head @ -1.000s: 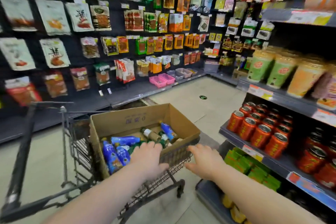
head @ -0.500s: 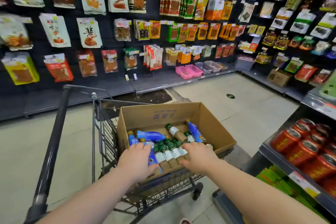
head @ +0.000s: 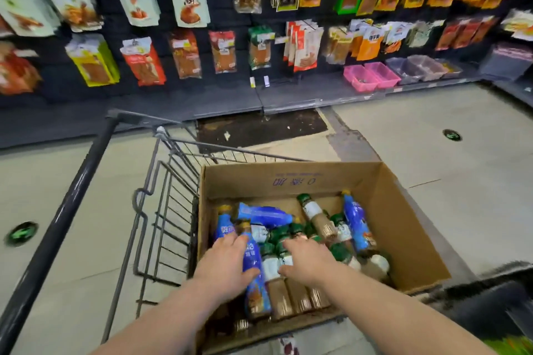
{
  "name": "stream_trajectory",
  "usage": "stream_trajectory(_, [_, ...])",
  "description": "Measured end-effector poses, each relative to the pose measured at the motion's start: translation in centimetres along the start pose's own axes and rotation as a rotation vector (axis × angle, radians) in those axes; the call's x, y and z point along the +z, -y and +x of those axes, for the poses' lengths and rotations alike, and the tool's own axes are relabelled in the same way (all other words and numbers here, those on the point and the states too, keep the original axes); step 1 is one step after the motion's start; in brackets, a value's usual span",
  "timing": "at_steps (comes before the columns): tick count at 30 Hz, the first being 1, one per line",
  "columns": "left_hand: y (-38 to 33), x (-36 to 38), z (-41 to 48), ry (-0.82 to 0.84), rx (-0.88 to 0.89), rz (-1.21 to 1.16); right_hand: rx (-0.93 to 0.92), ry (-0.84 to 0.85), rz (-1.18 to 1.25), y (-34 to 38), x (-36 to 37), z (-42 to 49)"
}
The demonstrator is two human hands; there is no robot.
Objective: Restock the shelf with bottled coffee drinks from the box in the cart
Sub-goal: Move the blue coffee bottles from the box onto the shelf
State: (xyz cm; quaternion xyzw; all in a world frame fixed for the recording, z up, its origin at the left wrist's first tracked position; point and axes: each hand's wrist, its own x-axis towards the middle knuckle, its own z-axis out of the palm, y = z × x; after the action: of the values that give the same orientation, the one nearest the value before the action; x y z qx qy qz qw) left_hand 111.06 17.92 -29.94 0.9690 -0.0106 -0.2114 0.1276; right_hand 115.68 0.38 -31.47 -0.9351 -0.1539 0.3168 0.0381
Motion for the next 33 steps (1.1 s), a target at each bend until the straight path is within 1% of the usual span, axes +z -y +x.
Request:
stream_trajectory(5, [0.5,2.7,3.8,0.018,-0.156,-0.119,-0.038,0.143,0.092,-0.8,2.2,5.7])
stream_trajectory(10, [1.3,4.9,6.3,-0.012,-0.33,-0.273,-0.038,0.217,0.275,0.2,5.0,9.6])
stream_trajectory(16, [2.5,6.5,8.2,-0.045,-0.51,-0.469,0.014,0.197,0.532,1.8,7.2,12.4])
stream_trajectory(19, [3.0,7.3,9.1,-0.075,-0.555,-0.552,0.074,0.181,0.543,2.3,7.9,13.3])
stream_trajectory(23, [3.5,7.7,10.4,-0.125,-0.649,-0.672,0.085,0.169,0.491,2.6,8.4,13.9])
stream_trajectory(27, [3.8,7.9,11.4,-0.118,-0.714,-0.685,0.134,0.112,0.609,2.7,8.8,13.8])
stream_trajectory(30, [4.0,8.1,11.7,-0.092,-0.721,-0.674,0.144,0.066,0.712,2.7,9.3,13.0])
stream_trajectory(33, [4.2,8.2,11.8,-0.086,-0.732,-0.699,0.168,0.056,0.772,2.7,9.5,12.5])
